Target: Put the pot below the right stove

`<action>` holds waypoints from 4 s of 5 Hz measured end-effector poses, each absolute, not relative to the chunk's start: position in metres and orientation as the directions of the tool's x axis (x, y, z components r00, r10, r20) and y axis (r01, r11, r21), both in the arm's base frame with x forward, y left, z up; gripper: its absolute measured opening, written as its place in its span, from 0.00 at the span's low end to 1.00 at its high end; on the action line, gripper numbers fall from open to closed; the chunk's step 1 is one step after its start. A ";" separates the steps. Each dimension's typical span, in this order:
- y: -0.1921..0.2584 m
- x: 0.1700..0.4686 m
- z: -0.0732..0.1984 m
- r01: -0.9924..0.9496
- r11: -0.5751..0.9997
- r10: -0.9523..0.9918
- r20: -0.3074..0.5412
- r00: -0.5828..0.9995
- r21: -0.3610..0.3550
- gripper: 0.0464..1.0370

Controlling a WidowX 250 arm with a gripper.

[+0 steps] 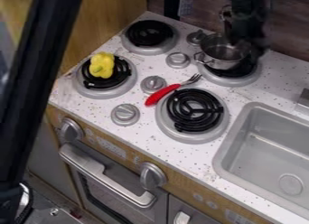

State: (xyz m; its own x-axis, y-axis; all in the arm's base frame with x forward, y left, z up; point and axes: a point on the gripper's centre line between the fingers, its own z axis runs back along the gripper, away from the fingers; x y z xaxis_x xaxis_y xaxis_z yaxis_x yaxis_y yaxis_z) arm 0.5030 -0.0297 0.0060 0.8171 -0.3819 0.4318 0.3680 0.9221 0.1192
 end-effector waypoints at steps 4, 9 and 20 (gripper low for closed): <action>-0.009 0.500 -0.034 0.319 0.944 -0.329 0.315 0.890 0.086 0.89; -0.009 0.493 0.012 0.369 0.927 -0.365 0.361 0.858 0.061 0.02; -0.059 0.330 -0.045 0.366 0.930 -0.366 0.013 0.931 -0.035 0.19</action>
